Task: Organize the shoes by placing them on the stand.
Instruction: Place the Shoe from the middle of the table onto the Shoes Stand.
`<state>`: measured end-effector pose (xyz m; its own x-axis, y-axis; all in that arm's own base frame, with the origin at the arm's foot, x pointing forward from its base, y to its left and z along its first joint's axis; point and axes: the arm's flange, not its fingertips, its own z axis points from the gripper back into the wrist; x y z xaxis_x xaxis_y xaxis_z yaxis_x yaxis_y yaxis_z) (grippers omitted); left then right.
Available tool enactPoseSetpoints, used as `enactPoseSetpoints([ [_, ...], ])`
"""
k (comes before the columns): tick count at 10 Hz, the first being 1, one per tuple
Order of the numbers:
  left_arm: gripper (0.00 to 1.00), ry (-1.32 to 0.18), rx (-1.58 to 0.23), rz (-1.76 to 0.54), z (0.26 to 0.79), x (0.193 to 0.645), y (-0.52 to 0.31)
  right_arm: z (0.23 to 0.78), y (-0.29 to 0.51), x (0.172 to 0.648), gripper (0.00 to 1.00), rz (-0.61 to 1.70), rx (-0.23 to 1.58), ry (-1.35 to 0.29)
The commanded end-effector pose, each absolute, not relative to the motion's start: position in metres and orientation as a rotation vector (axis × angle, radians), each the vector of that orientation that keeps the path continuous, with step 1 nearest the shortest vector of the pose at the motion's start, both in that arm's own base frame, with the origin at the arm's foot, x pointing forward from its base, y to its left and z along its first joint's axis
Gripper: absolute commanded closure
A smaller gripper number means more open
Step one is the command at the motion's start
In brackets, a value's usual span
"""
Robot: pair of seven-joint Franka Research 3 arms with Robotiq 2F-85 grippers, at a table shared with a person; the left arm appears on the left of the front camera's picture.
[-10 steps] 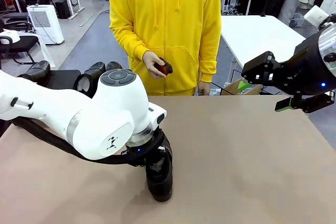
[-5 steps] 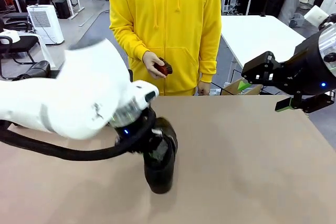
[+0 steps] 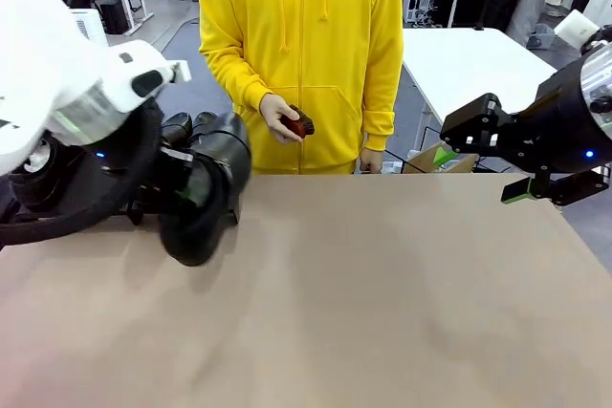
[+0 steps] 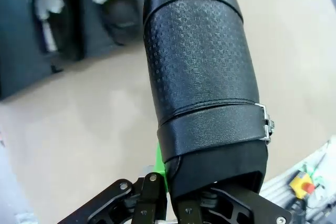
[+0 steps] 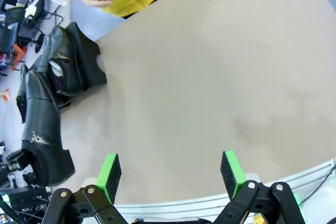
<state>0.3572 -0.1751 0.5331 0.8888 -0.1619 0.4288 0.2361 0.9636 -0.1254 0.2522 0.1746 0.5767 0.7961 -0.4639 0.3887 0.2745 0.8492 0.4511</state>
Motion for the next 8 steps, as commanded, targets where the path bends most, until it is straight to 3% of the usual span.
enactPoseSetpoints([
  [1, 1.00, -0.469, -0.150, -0.168, 0.539, 0.360, -0.160, 0.579, 0.173, 0.253, 0.00, -0.389, 0.410, -0.497],
  [2, 1.00, -0.407, -0.291, -0.135, 0.547, 0.363, -0.154, 0.579, 0.173, 0.253, 0.00, -0.389, 0.410, -0.497],
  [3, 1.00, -0.448, -0.149, -0.190, 0.537, 0.360, -0.162, 0.579, 0.173, 0.253, 0.00, -0.389, 0.410, -0.497],
  [8, 1.00, -0.429, -0.160, -0.189, 0.533, 0.361, -0.163, 0.579, 0.173, 0.253, 0.00, -0.389, 0.410, -0.497],
])
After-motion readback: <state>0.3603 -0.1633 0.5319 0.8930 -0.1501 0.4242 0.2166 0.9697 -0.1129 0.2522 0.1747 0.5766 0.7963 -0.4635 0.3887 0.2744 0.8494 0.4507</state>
